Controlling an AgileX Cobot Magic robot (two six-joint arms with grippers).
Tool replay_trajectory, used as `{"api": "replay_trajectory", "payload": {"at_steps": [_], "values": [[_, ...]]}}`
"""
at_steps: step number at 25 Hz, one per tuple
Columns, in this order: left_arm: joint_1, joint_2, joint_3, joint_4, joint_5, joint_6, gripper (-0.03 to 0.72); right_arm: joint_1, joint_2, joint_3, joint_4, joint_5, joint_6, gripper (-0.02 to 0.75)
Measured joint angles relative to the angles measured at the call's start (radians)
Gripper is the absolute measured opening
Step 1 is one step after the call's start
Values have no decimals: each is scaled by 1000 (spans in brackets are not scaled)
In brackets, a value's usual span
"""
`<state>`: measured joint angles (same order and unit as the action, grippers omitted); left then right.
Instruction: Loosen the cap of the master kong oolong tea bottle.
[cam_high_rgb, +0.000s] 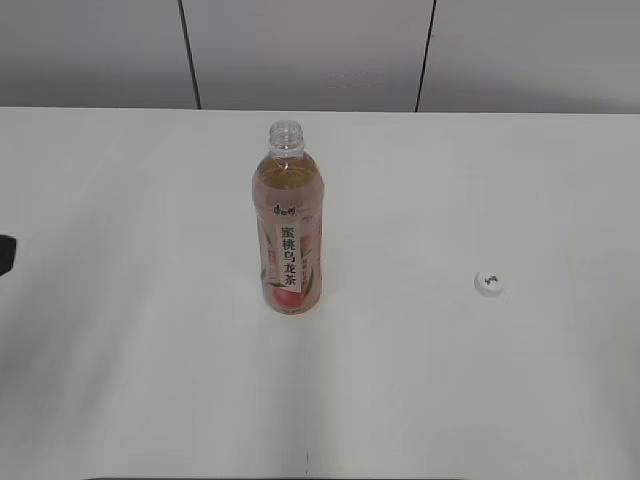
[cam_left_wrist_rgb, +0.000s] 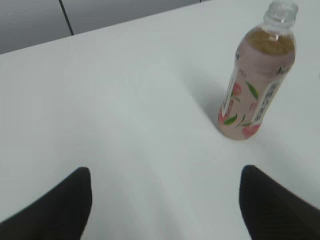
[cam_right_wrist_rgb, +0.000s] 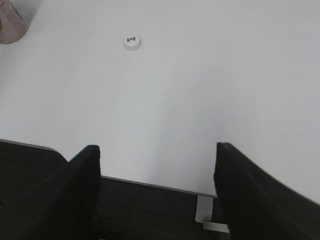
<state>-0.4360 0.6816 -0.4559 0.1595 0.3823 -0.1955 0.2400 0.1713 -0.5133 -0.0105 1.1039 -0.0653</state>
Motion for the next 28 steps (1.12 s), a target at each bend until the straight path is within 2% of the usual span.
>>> {"api": "replay_trajectory", "payload": {"at_steps": [5, 10, 12, 16, 21, 28], "values": [[39, -131, -3, 28, 176, 22, 517, 0, 0, 0, 0, 0, 0, 533], [180, -243, -22, 2, 260, 28, 513, 0, 0, 0, 0, 0, 0, 533], [208, -261, -39, -31, 294, 28, 512, 0, 0, 0, 0, 0, 0, 533], [238, -267, -84, -83, 394, 28, 512, 0, 0, 0, 0, -1, 0, 533], [290, -314, -121, -87, 523, 29, 512, 0, 0, 0, 0, -1, 0, 533], [297, -496, -108, -106, 637, 29, 510, 0, 0, 0, 0, -3, 0, 533]]}}
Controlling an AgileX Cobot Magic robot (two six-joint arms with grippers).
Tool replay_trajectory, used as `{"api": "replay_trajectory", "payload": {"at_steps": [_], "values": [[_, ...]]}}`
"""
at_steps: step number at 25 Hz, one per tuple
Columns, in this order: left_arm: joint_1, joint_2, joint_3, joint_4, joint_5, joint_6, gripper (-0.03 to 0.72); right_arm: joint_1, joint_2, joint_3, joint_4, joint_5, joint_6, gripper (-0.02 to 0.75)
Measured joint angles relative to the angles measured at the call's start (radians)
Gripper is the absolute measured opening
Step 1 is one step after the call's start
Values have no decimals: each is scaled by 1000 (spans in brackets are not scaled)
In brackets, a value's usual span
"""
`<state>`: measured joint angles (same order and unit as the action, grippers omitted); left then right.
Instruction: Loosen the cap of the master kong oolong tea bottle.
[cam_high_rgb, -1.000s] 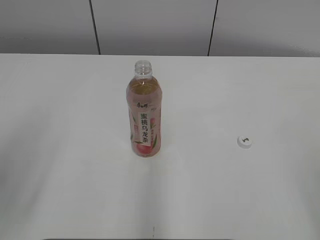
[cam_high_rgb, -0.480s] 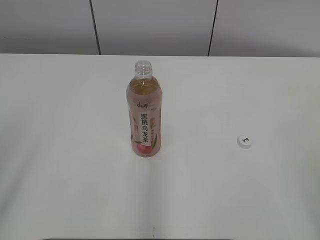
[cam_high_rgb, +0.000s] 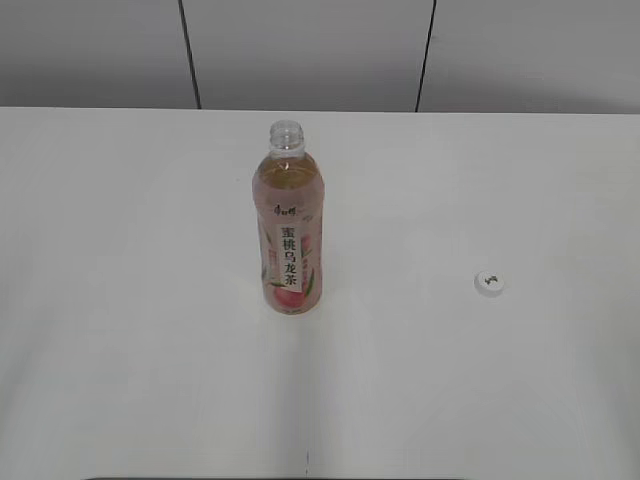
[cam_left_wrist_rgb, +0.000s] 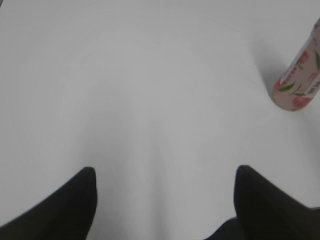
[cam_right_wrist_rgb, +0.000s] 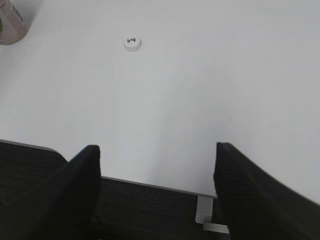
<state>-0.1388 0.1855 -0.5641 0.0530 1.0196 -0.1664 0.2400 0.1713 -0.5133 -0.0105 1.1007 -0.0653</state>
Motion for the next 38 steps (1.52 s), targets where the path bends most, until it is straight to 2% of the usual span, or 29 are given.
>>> {"api": "replay_trajectory", "payload": {"at_steps": [5, 10, 14, 22, 28, 38], "values": [[1, -107, 0, 8, 6, 4, 487, 0, -1, 0, 0, -1, 0, 533], [1, -161, 0, -19, 6, 132, 417, 0, -1, 0, 0, -1, 0, 533], [1, -163, 0, -43, 6, 166, 387, 0, -1, 0, 0, -1, 0, 533], [1, -163, 6, -41, 6, 166, 381, -2, -6, 0, 0, -3, 0, 533], [1, -163, 6, -42, 6, 166, 370, -101, -121, 0, 0, -3, 0, 533], [36, -191, 6, -42, 5, 166, 338, -119, -178, 0, 0, -3, 0, 533]]}}
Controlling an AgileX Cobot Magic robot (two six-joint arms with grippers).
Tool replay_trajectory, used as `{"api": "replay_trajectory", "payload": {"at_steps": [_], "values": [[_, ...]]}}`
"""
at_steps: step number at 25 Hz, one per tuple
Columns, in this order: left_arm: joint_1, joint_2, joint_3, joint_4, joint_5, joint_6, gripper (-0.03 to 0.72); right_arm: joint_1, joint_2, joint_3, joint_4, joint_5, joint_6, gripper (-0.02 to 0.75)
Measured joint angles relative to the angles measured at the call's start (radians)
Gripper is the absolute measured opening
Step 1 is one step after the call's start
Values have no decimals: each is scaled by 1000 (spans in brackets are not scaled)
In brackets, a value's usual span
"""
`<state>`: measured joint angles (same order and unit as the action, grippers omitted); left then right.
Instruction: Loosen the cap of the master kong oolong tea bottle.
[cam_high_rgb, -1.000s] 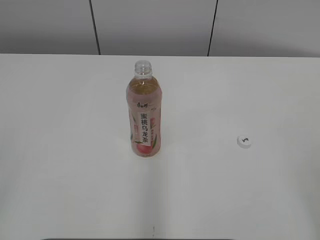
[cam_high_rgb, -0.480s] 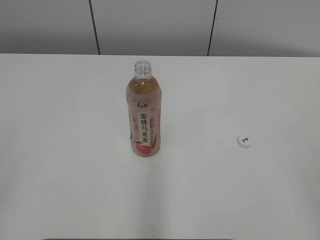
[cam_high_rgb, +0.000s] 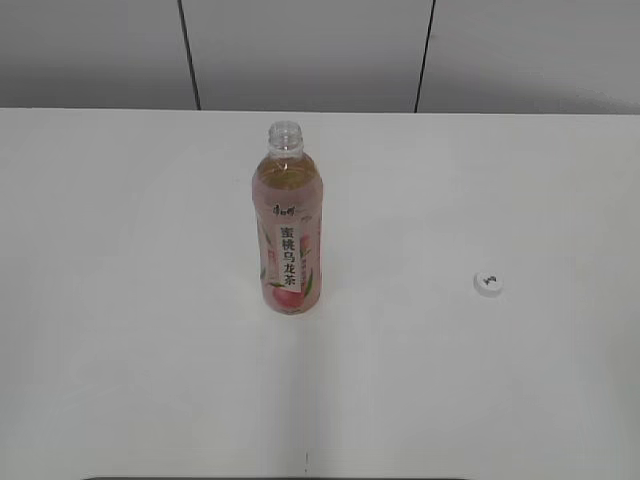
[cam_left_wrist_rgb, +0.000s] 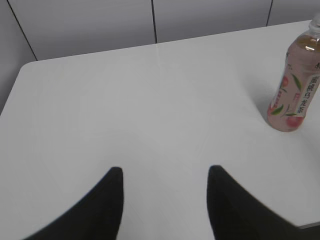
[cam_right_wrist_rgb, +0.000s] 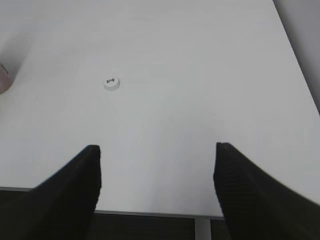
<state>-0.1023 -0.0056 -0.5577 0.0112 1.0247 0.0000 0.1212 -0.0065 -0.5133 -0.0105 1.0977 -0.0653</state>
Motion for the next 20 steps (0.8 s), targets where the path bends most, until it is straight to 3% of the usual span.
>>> {"api": "replay_trajectory", "payload": {"at_steps": [7, 15, 20], "values": [[22, 0, 0, 0, 1, 0, 316, -1, 0, 0, 0, 0, 0, 533], [121, 0, 0, 1, 1, 0, 282, -1, 0, 0, 0, 0, 0, 533], [136, 0, 0, 1, 1, 0, 280, -1, 0, 0, 0, 0, 0, 533]]}}
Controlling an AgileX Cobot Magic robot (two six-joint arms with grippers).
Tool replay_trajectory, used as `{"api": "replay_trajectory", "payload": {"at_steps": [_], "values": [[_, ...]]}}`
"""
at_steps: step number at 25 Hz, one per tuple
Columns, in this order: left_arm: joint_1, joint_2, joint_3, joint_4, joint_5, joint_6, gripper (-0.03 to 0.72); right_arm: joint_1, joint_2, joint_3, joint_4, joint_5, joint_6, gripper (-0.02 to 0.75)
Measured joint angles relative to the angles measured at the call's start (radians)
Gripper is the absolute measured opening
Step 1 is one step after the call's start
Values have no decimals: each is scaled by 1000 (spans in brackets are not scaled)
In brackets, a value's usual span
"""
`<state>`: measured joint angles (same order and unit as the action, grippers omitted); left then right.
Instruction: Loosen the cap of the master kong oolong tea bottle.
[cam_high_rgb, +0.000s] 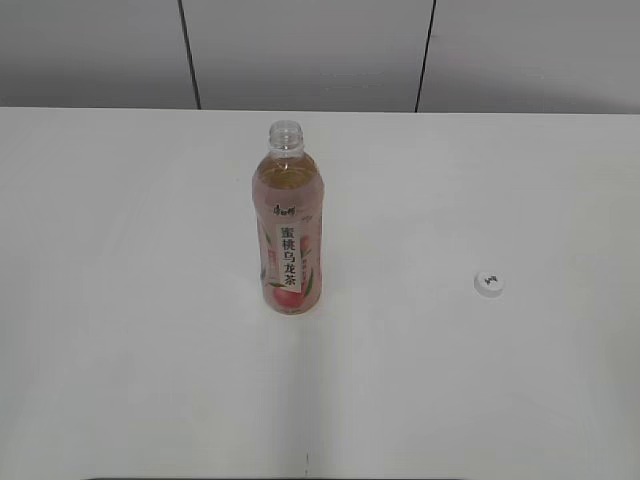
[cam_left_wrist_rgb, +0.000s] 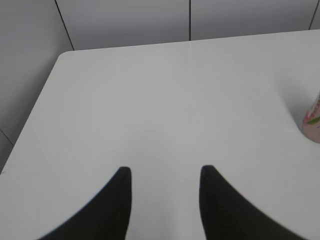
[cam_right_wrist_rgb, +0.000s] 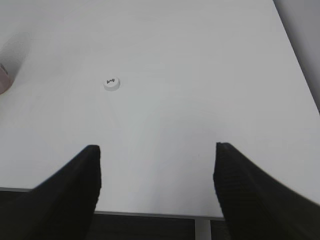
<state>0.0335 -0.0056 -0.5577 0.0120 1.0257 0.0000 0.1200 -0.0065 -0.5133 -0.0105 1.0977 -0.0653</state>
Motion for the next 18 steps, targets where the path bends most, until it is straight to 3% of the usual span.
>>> {"api": "replay_trajectory", "payload": {"at_steps": [18], "values": [[0, 0, 0, -12, 0, 0, 244, 0, 0, 0, 0, 0, 0, 533]]}}
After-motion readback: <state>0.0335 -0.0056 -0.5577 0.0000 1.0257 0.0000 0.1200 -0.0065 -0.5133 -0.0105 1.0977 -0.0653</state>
